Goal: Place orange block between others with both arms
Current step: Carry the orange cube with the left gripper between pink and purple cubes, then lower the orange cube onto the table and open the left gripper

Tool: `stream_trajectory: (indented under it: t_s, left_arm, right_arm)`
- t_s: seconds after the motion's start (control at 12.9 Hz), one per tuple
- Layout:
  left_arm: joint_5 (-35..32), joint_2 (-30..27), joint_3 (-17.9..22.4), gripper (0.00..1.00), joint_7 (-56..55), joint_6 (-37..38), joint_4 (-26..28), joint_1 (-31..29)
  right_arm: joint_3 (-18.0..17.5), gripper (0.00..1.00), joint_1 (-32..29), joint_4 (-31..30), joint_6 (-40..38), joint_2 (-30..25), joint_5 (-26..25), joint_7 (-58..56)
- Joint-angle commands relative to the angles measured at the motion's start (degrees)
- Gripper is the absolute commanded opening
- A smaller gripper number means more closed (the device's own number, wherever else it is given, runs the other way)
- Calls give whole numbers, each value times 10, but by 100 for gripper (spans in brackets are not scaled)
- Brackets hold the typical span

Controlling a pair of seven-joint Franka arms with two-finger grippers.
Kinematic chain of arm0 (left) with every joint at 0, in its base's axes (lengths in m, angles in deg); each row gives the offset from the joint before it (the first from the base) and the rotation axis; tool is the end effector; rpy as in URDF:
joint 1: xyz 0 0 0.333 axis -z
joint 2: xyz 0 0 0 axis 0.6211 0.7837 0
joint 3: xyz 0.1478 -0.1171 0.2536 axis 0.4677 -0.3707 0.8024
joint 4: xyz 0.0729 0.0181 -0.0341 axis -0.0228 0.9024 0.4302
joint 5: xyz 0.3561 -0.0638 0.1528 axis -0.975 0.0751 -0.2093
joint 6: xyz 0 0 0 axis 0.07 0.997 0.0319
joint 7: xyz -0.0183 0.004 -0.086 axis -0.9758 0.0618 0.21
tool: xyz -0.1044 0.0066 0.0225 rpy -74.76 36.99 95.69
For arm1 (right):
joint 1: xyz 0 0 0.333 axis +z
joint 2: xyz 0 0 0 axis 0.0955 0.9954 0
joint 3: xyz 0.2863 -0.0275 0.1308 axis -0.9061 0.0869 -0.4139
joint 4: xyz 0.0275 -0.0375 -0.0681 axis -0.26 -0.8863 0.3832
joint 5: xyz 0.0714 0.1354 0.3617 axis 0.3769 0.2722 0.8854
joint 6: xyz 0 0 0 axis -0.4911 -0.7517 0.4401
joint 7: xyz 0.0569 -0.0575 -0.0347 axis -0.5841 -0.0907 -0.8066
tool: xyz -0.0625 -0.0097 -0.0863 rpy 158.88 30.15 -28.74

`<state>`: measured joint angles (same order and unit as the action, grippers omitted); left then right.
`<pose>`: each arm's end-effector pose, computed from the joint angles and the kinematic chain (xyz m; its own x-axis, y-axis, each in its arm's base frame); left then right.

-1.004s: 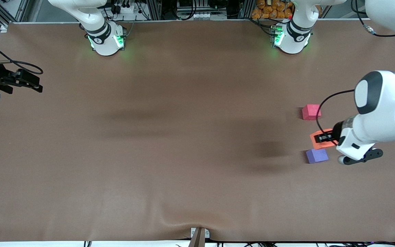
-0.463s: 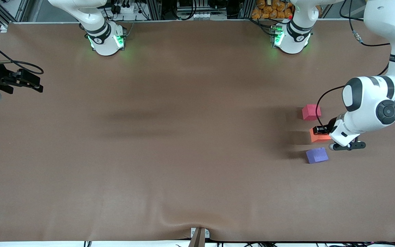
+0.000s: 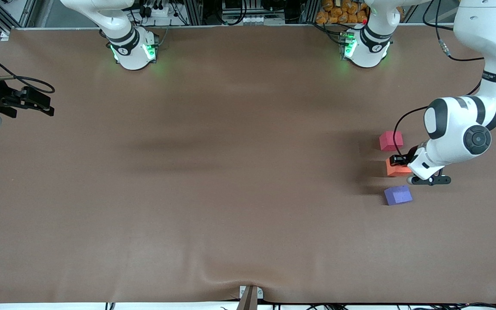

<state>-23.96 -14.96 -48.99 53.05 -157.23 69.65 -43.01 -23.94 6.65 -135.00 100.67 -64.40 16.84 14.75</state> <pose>0.5733 0.0177 0.2341 0.9912 -0.0161 -0.1314 -0.0125 -0.9995 0.0282 0.5499 0.0044 0.6198 0.9955 0.0329 -0.0889 0.0311 -0.9993 -0.0217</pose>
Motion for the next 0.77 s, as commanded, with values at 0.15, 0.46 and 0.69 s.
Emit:
stream_trajectory:
  t_s: [0.15,0.46,0.69]
  left_arm:
    - [-11,23,-6,19,18,-32,3,-14]
    - [-11,34,-6,26,17,-49,3,-14]
    - [-11,34,-6,57,17,-49,3,-12]
  right_arm:
    - [-1,100,1,-11,7,-10,-10,9]
    - [1,100,-4,-17,8,-10,-10,4]
    - [1,100,-3,-17,8,-10,-10,4]
